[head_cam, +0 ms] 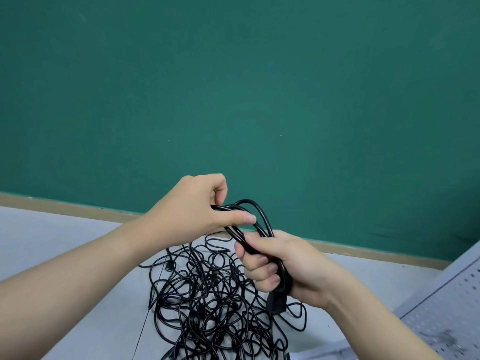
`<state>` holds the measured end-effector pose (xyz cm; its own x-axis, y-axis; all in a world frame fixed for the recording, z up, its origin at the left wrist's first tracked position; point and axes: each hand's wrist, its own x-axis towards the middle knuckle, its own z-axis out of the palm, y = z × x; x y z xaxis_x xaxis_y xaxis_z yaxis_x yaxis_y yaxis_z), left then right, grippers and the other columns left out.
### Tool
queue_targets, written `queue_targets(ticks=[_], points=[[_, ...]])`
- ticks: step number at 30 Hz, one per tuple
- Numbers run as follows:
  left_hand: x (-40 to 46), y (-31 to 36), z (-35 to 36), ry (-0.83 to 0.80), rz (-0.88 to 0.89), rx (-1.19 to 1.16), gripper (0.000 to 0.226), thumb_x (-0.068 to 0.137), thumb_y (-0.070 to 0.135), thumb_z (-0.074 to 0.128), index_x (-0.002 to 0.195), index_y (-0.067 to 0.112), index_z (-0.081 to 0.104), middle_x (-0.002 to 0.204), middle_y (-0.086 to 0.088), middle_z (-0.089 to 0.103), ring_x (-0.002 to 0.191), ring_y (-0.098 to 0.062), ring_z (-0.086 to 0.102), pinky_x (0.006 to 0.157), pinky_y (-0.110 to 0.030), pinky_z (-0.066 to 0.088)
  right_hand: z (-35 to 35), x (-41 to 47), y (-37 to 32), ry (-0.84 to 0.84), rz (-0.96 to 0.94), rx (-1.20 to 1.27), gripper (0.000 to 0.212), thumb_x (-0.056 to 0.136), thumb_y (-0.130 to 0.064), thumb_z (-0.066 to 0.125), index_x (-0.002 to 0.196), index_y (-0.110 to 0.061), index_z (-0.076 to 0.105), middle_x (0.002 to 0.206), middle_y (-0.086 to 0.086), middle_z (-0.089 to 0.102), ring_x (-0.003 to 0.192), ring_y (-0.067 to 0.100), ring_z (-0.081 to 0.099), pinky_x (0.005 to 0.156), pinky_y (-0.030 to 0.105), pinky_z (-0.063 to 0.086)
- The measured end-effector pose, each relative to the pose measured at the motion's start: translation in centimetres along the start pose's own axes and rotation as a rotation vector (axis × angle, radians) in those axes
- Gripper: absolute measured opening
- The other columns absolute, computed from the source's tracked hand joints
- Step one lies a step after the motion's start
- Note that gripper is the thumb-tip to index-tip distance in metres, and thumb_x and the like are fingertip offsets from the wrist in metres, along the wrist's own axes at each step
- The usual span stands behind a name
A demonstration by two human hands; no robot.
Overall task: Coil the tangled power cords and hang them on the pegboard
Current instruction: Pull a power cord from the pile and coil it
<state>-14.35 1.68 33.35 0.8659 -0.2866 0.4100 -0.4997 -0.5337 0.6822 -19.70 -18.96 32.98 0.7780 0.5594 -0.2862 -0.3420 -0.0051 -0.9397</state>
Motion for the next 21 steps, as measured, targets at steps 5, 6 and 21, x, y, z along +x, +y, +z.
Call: queue_targets(ticks=[5,6,21], points=[[0.1,-1.7,0.3,-0.116,0.040,-0.130,0.052,0.094,0.066,0.054,0.076,0.017,0.052,0.062,0.007,0.037,0.058,-0.013,0.032,0.057,-0.034,0.032,-0.6,-0.4,0.0,-0.064,-0.057,0.269,0.018,0.102,-0.026,0.058,0.093,-0.010,0.062,0.069,-0.006,0.025,0.054,0.005,0.023,0.044,0.015,0.026],[0.0,-2.1,0.3,-0.144,0.026,-0.121,0.054,0.095,0.068,0.047,0.075,0.018,0.052,0.062,0.007,0.036,0.059,-0.012,0.033,0.058,-0.034,0.032,-0.8,-0.6,0.0,-0.062,-0.072,0.313,0.018,0.100,-0.026,0.062,0.092,-0.010,0.063,0.068,-0.007,0.025,0.053,0.005,0.023,0.043,0.015,0.026],[-0.9,-0.5,2.6,-0.410,-0.184,-0.201,0.063,0.109,0.055,0.032,0.061,0.022,0.057,0.055,0.006,0.039,0.053,-0.015,0.032,0.056,-0.031,0.029,-1.7,-0.5,0.5,0.322,-0.206,0.084,0.054,0.101,-0.053,0.042,0.103,-0.010,0.075,0.067,-0.001,0.034,0.058,0.012,0.019,0.047,0.020,0.030]])
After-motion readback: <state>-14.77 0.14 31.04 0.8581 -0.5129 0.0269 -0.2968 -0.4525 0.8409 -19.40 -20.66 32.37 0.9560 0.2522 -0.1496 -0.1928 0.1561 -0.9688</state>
